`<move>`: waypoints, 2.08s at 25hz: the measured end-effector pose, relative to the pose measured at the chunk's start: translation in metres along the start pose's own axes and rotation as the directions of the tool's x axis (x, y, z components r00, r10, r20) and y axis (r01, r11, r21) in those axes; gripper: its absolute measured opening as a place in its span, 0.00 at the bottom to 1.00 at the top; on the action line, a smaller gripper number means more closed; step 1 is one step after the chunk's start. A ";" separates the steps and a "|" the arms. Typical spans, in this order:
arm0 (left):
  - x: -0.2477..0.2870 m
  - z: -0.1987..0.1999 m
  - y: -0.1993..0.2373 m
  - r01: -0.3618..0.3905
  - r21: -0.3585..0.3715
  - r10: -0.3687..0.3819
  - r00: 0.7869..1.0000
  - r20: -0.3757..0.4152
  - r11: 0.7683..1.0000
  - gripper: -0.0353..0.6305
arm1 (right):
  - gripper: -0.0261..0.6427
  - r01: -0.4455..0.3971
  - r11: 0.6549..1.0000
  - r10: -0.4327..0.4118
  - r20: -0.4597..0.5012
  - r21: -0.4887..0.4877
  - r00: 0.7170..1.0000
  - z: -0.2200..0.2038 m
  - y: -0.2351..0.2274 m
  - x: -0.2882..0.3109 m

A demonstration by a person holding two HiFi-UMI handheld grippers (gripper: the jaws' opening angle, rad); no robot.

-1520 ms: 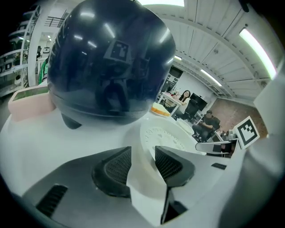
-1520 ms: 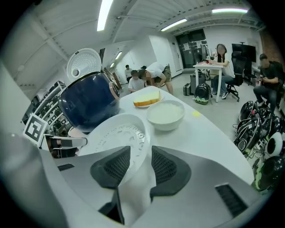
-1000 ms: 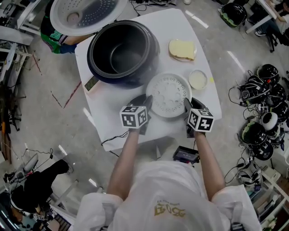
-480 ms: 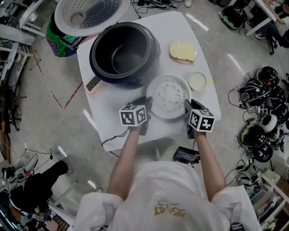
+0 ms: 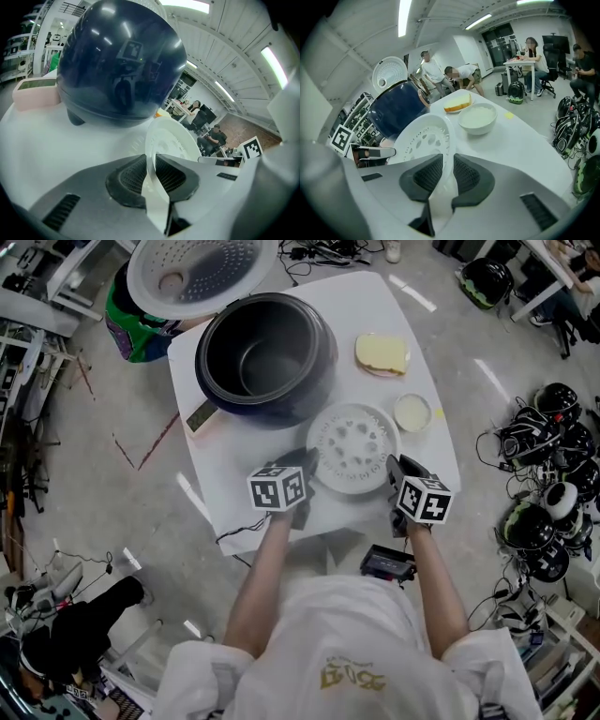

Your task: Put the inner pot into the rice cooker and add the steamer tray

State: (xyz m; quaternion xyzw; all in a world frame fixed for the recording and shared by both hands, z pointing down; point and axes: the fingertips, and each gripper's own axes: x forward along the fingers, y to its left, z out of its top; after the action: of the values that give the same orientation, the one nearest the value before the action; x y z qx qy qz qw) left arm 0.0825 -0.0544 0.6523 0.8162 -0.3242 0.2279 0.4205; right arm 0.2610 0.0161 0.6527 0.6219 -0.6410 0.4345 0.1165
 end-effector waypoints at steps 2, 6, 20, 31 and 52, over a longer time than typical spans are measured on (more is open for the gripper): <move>-0.004 0.002 -0.004 0.007 0.005 -0.007 1.000 0.006 1.000 0.17 | 0.16 -0.003 1.000 0.003 0.016 0.008 1.000 0.003 0.001 -0.006; -0.013 0.008 -0.012 0.018 0.022 -0.019 1.000 0.016 1.000 0.16 | 0.14 -0.006 1.000 0.005 0.056 0.017 0.998 0.015 0.007 -0.018; -0.055 0.050 -0.052 0.062 0.083 -0.072 0.990 0.120 0.995 0.14 | 0.12 -0.074 0.996 0.065 0.165 0.048 0.984 0.053 0.025 -0.057; -0.091 0.081 -0.086 0.056 0.143 -0.087 0.971 0.221 0.988 0.14 | 0.12 -0.148 0.989 0.139 0.236 0.024 0.962 0.091 0.041 -0.087; -0.182 0.153 -0.085 -0.018 0.067 -0.014 0.888 0.460 0.998 0.14 | 0.11 -0.363 0.916 0.399 0.290 -0.170 0.870 0.193 0.138 -0.099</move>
State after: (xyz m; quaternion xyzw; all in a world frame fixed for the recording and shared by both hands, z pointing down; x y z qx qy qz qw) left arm 0.0341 -0.0838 0.4066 0.8606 -0.4072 0.0399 0.3031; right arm 0.2318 -0.0717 0.4128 0.5377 -0.7842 0.3068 -0.0427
